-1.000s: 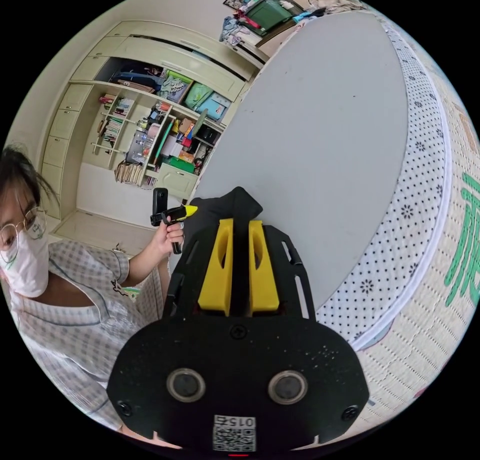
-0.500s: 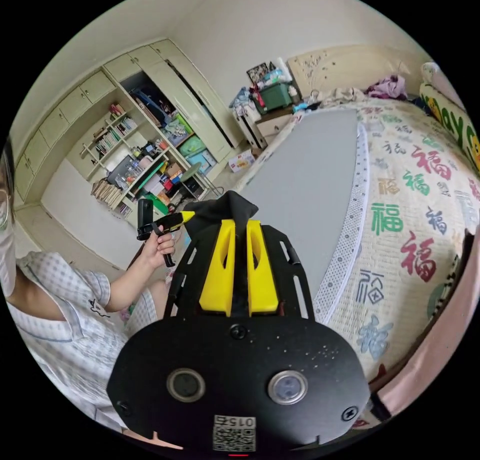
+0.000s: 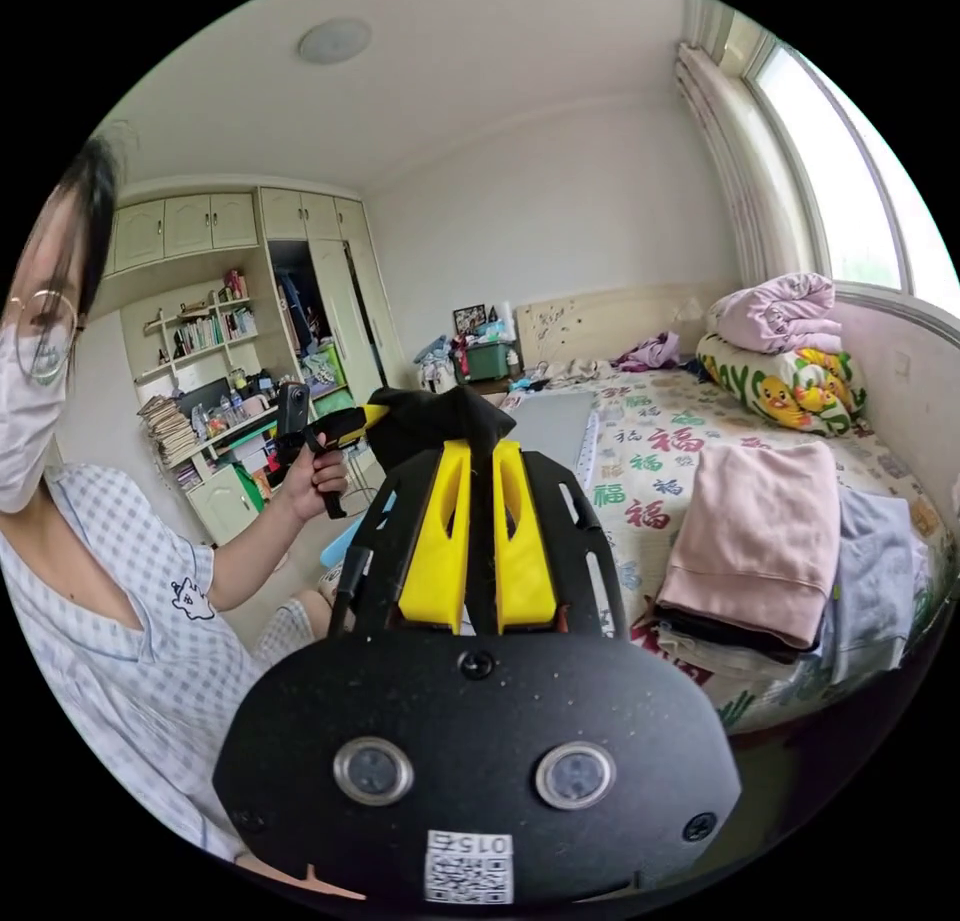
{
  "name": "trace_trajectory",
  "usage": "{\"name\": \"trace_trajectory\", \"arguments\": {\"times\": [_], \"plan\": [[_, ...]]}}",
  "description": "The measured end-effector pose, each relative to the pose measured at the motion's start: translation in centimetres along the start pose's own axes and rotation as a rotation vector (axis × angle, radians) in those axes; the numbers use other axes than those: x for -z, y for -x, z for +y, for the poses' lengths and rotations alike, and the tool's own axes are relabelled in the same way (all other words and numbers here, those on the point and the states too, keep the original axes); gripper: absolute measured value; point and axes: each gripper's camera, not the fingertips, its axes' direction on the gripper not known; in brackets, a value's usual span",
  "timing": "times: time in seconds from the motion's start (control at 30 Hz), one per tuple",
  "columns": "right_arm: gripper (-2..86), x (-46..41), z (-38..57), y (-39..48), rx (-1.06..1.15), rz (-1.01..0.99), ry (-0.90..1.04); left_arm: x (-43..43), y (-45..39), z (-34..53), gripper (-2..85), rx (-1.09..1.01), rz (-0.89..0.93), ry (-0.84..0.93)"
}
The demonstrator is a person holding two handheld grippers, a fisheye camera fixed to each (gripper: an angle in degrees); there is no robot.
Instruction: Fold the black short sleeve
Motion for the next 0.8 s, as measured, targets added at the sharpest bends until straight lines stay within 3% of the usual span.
{"name": "trace_trajectory", "arguments": {"times": [0.37, 0.8], "plan": [[4.1, 10.8, -4.5, 2.4, -0.045, 0.137, -0.116, -15.7, -9.9, -4.3, 0.9, -0.073, 0.189, 0.127], [3.5, 7.5, -15.4, -6.3, -0.052, 0.284, -0.126, -36.1, -7.0, -11.1, 1.5, -0.048, 0.252, 0.170]]}}
